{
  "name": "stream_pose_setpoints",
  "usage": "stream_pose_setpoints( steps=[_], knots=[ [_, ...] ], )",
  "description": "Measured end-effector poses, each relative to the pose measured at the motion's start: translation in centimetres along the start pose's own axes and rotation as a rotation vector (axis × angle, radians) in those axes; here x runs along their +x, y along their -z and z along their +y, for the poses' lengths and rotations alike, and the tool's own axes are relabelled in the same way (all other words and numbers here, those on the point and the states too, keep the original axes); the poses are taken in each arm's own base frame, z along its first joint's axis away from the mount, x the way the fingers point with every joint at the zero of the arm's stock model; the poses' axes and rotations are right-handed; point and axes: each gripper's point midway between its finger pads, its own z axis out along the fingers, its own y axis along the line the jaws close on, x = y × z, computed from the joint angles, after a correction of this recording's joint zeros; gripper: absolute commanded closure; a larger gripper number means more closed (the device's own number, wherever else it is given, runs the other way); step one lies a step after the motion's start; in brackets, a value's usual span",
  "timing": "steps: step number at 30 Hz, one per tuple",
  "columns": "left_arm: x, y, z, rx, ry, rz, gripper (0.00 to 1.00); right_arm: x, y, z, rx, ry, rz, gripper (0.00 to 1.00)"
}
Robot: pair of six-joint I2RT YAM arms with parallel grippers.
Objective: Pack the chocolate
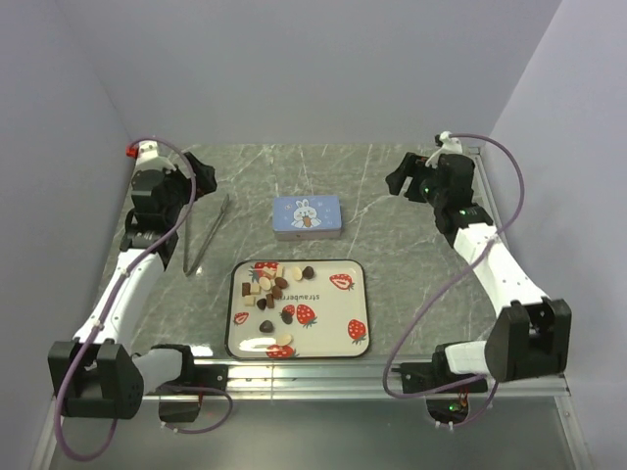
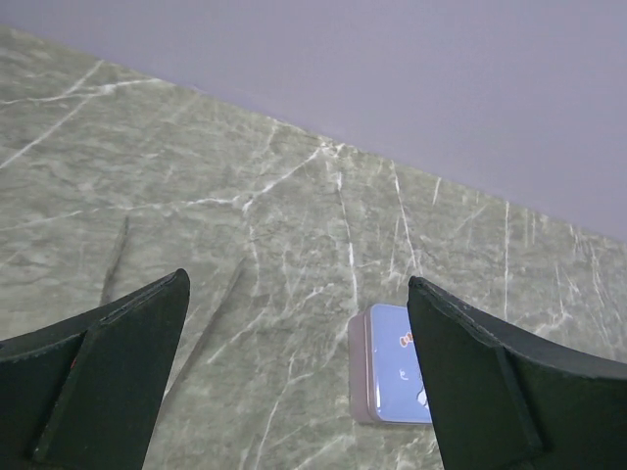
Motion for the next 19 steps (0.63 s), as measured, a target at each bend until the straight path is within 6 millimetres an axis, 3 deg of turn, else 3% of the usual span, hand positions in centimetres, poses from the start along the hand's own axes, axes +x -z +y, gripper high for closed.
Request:
stream_pose_setpoints(
  steps=[6, 19],
  knots=[
    [0.6, 1.4, 1.2, -0.051, -0.007, 0.001, 0.00, -2.2, 2.9, 0.9, -0.015, 0.013, -0.097, 0.17],
    [0.9, 2.1, 2.3, -0.100, -0.019, 0.002, 0.01, -1.7, 2.8, 0.5, 0.000, 0.011, -0.091, 0.17]
  ],
)
